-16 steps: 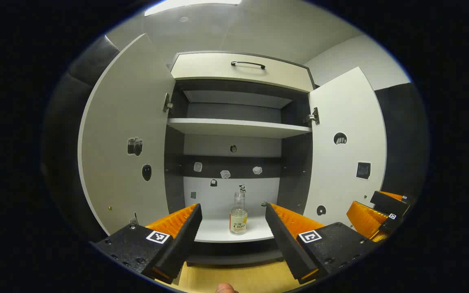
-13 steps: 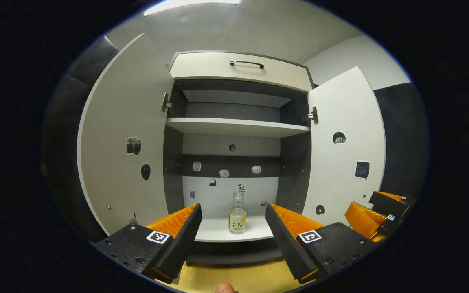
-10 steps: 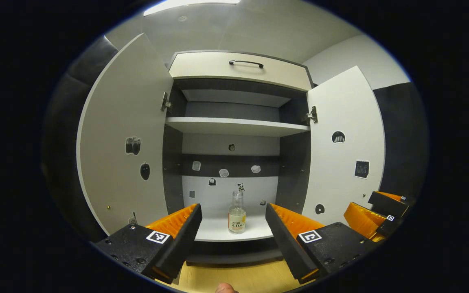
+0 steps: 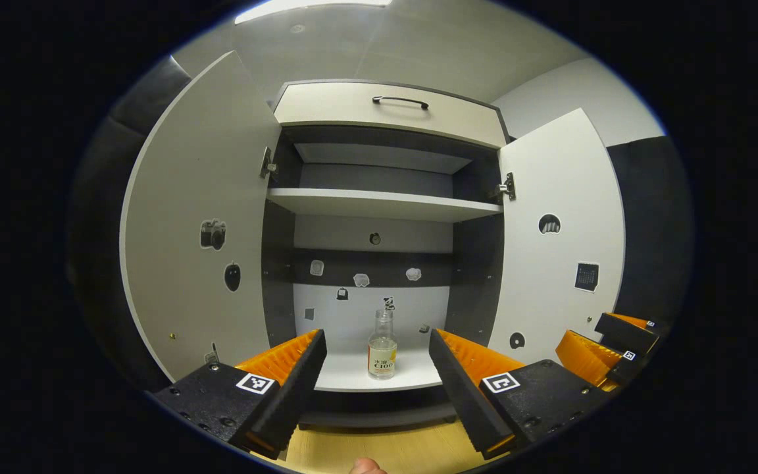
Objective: Grasp the bottle in the cabinet with the left hand and place it on the coaster, then close the right door with the right hand and the left door with the left hand.
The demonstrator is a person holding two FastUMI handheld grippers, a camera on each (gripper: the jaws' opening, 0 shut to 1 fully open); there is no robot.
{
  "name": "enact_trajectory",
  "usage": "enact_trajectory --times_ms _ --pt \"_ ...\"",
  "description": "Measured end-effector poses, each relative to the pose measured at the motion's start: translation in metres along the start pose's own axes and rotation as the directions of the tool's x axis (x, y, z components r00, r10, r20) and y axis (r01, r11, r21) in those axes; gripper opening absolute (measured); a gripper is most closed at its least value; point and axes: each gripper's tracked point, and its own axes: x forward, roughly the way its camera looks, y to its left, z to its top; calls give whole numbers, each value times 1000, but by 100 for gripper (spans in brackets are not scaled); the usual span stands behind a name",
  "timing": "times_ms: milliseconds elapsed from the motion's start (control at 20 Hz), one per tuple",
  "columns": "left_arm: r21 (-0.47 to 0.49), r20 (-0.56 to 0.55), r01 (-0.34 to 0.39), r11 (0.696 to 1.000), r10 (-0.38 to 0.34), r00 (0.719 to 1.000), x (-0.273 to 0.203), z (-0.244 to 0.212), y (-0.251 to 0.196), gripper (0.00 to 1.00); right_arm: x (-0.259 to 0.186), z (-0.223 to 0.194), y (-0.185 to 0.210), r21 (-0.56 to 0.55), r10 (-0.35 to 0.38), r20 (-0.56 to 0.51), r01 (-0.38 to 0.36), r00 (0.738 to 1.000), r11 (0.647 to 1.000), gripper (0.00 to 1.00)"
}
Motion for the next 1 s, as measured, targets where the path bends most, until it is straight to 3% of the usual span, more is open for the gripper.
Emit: enact_trajectory --times_ms 200,950,1000 --pt "-4 -5 1 1000 -1 1000 1 -1 1 99 2 -1 2 1 3 -1 -3 1000 1000 94" --pt "-11 -5 0 1000 0 1000 11 -3 1 99 13 -4 -1 -13 -4 -6 3 1000 1000 98" --pt "-9 -4 0 1000 0 1000 11 -2 2 99 14 -5 -1 -14 -2 -8 2 1000 1000 94"
